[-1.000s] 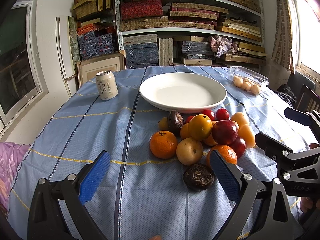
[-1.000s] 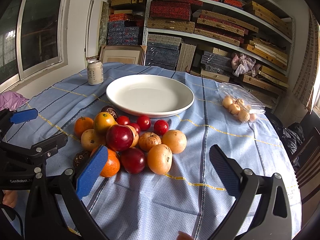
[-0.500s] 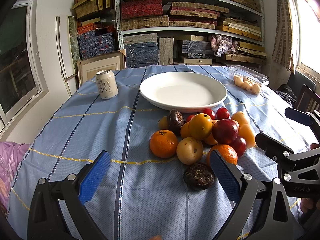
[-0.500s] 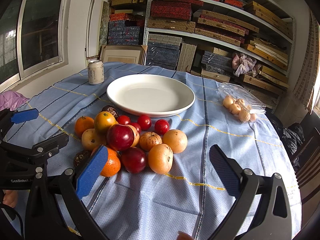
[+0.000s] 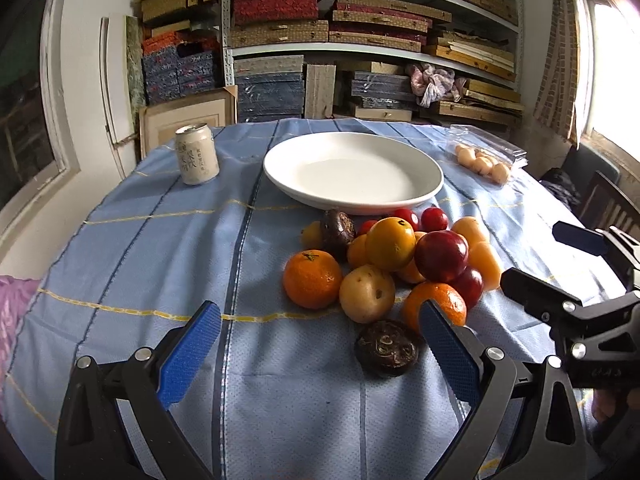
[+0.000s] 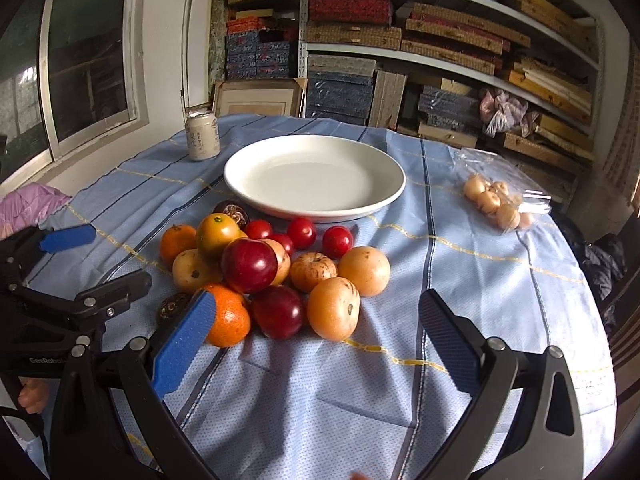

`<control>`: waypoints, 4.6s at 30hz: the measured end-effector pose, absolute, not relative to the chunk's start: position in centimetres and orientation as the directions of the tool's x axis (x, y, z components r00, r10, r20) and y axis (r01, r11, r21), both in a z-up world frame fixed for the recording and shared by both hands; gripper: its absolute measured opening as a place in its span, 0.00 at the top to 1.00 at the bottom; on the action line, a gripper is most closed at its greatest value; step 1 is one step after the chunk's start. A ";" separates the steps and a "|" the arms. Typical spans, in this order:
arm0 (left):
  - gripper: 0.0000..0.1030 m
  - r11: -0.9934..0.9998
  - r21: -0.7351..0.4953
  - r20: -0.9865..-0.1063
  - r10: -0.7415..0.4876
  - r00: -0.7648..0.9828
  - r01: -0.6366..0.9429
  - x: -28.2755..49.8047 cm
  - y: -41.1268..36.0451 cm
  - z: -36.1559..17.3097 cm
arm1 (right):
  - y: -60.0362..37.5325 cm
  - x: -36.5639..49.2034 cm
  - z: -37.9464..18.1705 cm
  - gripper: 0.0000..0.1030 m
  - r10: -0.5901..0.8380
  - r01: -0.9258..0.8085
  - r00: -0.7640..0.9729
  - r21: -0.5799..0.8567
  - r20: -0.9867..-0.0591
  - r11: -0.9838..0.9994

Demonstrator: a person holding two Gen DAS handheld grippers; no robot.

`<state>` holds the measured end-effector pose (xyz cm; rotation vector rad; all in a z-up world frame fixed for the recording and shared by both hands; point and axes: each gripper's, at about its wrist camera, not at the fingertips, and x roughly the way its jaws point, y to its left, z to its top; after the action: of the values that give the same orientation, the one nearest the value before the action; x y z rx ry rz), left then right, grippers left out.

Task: Organize fruits
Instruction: 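Move left gripper to the dark brown fruit while right gripper approaches the pale orange fruit, then close both grippers on their fruits and lift them toward the white plate, then lower both fruits into the white plate and open both grippers, then move left gripper to the orange tangerine while right gripper approaches the dark red fruit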

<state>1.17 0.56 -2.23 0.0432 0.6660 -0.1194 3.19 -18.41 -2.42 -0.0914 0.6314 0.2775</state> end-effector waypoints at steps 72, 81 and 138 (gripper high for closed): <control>0.59 0.910 -0.133 -0.757 -0.349 0.552 0.393 3.0 -1.4 -5.8 | -24.5 11.0 -7.9 0.41 0.635 -0.270 0.481 0.587 -0.604 0.763; 0.59 0.908 -0.132 -0.740 -0.358 0.570 0.398 2.4 -1.2 -5.6 | -25.0 9.3 -7.2 0.58 0.571 -0.299 0.530 0.492 -0.627 0.818; 0.31 0.977 -0.203 -0.685 -0.191 0.703 0.068 6.8 6.6 -2.0 | -26.1 7.6 -3.7 0.20 0.415 -0.278 0.731 0.319 -0.542 0.906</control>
<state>6.77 6.65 -2.01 -0.1673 0.7788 -0.1448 7.58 -26.08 -3.67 0.2235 0.6471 0.3846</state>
